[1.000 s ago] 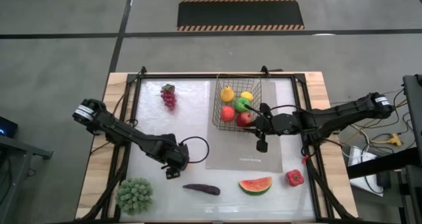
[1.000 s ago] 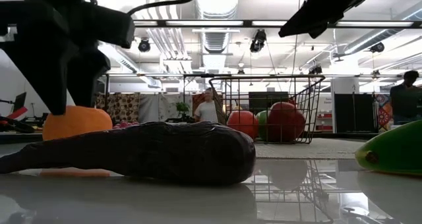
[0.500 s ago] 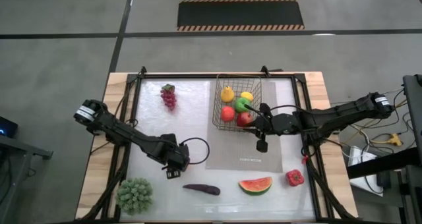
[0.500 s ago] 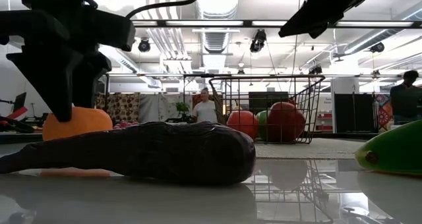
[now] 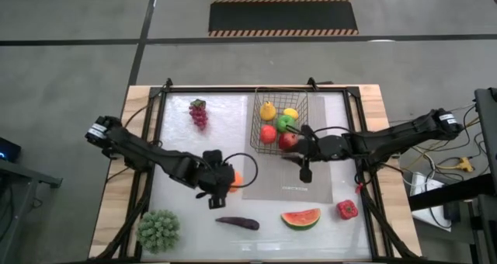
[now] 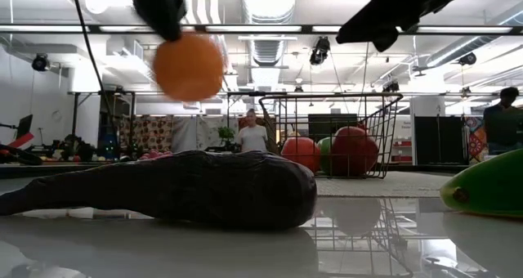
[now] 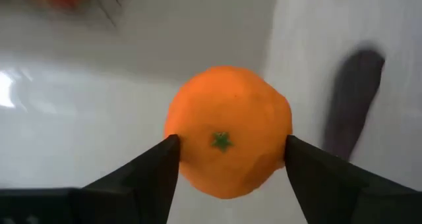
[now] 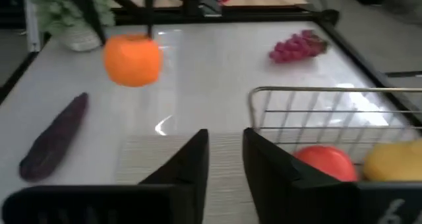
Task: Build produce basket
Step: Put the orange into the wire basket
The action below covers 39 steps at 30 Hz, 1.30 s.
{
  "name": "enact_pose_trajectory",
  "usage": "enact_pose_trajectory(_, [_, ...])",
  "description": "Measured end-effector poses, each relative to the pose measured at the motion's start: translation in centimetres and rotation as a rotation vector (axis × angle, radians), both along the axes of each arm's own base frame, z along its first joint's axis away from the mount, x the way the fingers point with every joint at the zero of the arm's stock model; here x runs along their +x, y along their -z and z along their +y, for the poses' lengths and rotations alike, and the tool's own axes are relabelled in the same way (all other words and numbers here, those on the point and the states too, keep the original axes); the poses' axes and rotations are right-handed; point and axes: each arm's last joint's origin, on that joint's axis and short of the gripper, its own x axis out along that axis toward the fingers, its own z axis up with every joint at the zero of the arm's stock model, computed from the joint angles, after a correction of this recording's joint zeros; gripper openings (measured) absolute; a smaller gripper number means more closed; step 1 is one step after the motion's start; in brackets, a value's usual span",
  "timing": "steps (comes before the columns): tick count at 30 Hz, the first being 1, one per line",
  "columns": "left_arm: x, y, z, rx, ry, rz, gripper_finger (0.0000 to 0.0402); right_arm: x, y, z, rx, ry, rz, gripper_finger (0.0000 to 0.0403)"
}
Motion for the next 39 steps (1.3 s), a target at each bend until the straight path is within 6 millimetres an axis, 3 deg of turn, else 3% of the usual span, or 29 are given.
enact_pose_trajectory(3, [0.5,-1.7,0.2,0.116,0.036,-0.070,0.0240,0.8,0.4,0.3,0.004,-0.027,-0.015,0.0124])
enact_pose_trajectory(7, [1.0,-2.6,0.7,0.208,0.081,-0.102,0.0240,1.9,0.7,0.7,-0.005,-0.079,-0.044,0.0192])
enact_pose_trajectory(13, [1.4,-2.3,1.9,0.217,0.063,-0.094,0.0241,3.2,0.7,1.1,-0.007,-0.104,-0.018,0.0277])
enact_pose_trajectory(16, [1.2,-1.1,1.9,0.228,0.080,-0.057,0.0241,3.6,1.2,1.1,-0.014,-0.105,0.004,0.0305])
enact_pose_trajectory(25, [1.4,4.7,2.8,0.225,0.017,-0.127,0.0242,4.1,2.1,1.2,-0.021,-0.103,0.039,0.0309])
enact_pose_trajectory(34, [0.4,8.9,3.3,0.207,-0.007,-0.183,0.0242,4.4,2.6,1.5,0.029,-0.087,0.049,0.0308])
enact_pose_trajectory(39, [-0.3,10.8,4.0,0.221,0.002,-0.193,0.0242,5.7,3.2,2.0,0.038,-0.086,0.076,0.0313])
